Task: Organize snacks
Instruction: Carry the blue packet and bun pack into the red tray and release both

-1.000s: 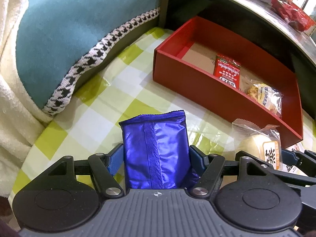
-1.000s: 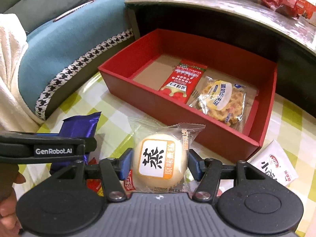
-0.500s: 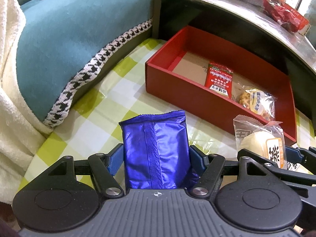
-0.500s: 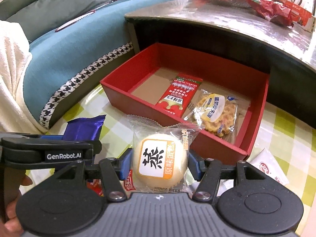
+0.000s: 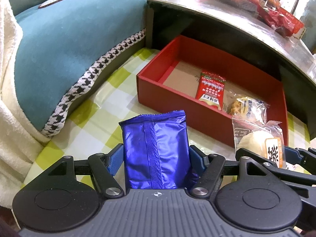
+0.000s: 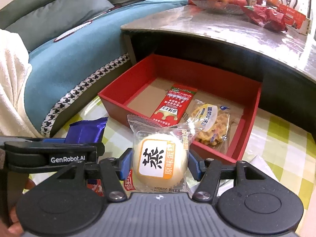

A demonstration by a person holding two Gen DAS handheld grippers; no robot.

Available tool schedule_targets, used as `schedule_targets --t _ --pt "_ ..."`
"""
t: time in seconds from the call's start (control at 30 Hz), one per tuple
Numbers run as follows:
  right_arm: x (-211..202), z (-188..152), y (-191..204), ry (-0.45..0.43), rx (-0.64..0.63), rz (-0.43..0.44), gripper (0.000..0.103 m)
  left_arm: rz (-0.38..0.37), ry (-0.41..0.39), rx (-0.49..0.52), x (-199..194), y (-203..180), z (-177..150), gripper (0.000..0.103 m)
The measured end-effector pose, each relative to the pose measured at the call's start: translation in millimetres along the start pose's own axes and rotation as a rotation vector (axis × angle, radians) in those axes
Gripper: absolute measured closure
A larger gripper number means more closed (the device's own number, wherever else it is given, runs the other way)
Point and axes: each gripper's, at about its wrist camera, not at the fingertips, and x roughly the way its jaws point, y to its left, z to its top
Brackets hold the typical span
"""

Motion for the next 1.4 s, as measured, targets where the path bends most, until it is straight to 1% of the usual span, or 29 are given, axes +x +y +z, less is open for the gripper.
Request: schedule_targets --t 0.33,0.47,0.73,0.93,1.1,1.27,1.4 --pt "-7 8 -9 -0.033 0.025 -0.023 0.042 -0.002 -0.028 0.01 -3 -12 9 0.027" --pt "-12 13 -17 -0.053 0.046 -0.03 0.042 -0.003 -0.051 0.017 -6 -20 15 0.027" --pt "-17 24 -33 -0.088 0.085 -0.056 0.042 -0.021 -0.083 0.027 -7 -37 31 0.027" --pt "-14 38 -44 -0.121 0.12 -0.073 0.042 -0.028 -0.117 0.031 -4 -50 49 0.027" --pt "-4 49 -53 -0.133 0.149 -0.084 0.042 -0.033 -0.125 0.034 6 -56 62 0.027" --pt "6 54 -61 -0.124 0.173 -0.091 0.042 -0.029 -0.12 0.045 19 -63 71 0.027" --pt "14 56 -69 -0.113 0.186 -0.094 0.042 -0.051 -0.106 0.04 31 -65 76 0.027"
